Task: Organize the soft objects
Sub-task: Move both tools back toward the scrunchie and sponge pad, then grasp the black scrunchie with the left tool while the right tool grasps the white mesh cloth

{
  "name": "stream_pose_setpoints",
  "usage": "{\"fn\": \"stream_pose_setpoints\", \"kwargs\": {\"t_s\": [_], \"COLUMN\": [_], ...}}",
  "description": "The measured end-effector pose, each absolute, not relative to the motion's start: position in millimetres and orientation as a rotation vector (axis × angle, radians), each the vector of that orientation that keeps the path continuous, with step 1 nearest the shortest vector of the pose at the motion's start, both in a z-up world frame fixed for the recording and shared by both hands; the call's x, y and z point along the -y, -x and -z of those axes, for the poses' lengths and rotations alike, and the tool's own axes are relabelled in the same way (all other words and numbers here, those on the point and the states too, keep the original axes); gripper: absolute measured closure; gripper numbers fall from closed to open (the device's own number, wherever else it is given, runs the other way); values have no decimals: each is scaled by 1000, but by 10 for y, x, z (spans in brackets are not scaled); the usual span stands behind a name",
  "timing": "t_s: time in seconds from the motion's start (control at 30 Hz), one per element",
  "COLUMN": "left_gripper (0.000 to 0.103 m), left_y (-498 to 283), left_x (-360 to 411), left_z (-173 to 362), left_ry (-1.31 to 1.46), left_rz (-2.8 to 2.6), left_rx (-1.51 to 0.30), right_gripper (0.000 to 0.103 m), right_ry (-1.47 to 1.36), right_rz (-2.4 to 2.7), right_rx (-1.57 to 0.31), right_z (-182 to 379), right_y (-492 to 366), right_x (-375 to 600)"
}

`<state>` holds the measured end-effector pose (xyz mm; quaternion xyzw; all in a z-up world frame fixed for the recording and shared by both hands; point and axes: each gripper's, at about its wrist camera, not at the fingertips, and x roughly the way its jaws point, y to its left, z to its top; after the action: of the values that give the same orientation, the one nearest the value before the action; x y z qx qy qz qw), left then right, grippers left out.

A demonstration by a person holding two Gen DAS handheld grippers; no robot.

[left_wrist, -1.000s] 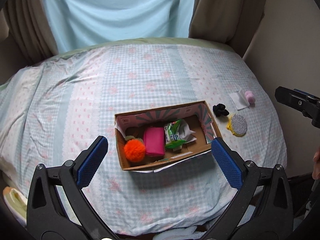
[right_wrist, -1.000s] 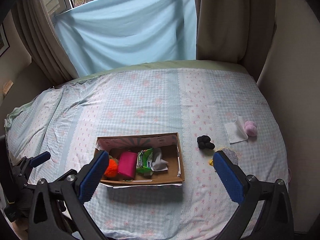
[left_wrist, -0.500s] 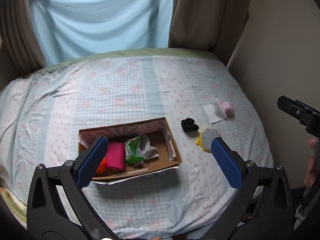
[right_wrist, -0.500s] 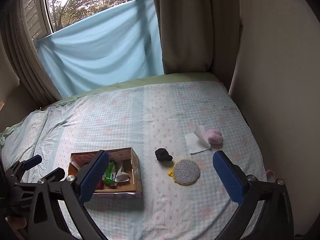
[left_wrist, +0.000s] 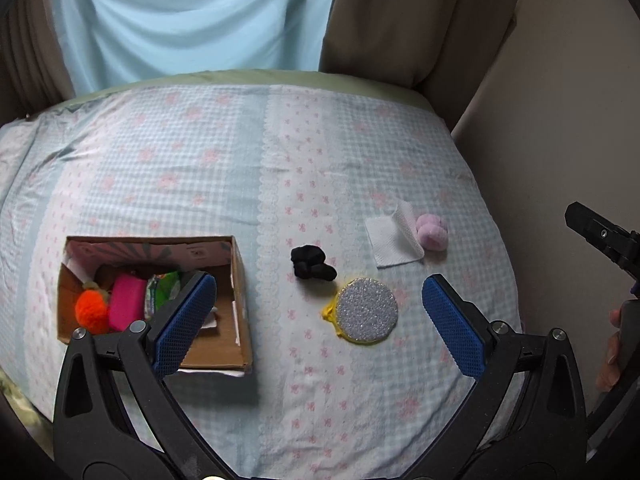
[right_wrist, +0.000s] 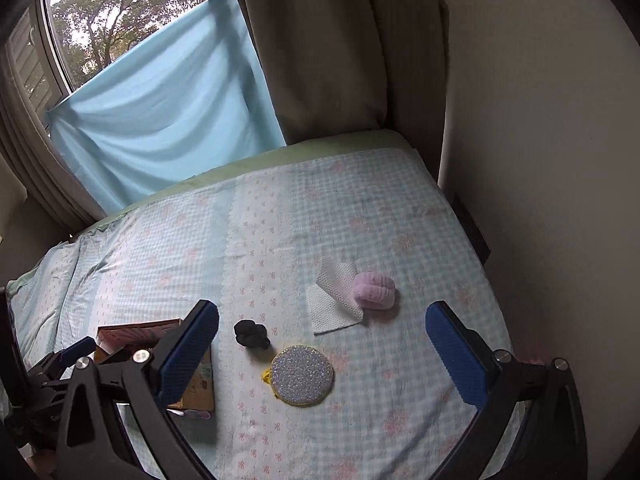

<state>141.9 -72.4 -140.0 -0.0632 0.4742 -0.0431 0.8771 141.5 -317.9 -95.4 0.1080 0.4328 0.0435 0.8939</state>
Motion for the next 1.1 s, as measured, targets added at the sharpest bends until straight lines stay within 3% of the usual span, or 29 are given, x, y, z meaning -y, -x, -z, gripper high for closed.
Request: {"fn": "stream_pose_setpoints", "kwargs": {"t_s": [0.63, 0.77, 0.87, 0.93, 1.03, 1.1], "left_gripper": [2, 4, 14, 23, 28, 47], "left_y": [-2500, -2604, -2669, -2713, -2770, -2767], "left_x": [1303, 1272, 1250, 1245, 1246, 1267], "left_z": [3634, 4000, 4180, 4283, 4413, 4431], "left_ry": [192, 191, 181, 168, 158, 132], "left_rz": [-48, -82, -98, -101, -93, -96], "left_rx": [-1056, -1054, -1049, -1056, -1077, -1061], "right_gripper": [2, 13, 23, 24, 44, 56], "right_ry": [-324, -298, -268, -228, -159, -115], "right_rz": [-163, -174, -160, -142, -128, -126], "right_rx": [-1038, -1041, -1024, -987, -960, -954], "right_z": [3306, 3614, 3767, 3783, 3786, 3785], "right_y": [-2432, -2529, -2589, -2603, -2656, -2694], "right_x": [3142, 2980, 2885, 2831, 2747, 2708]}}
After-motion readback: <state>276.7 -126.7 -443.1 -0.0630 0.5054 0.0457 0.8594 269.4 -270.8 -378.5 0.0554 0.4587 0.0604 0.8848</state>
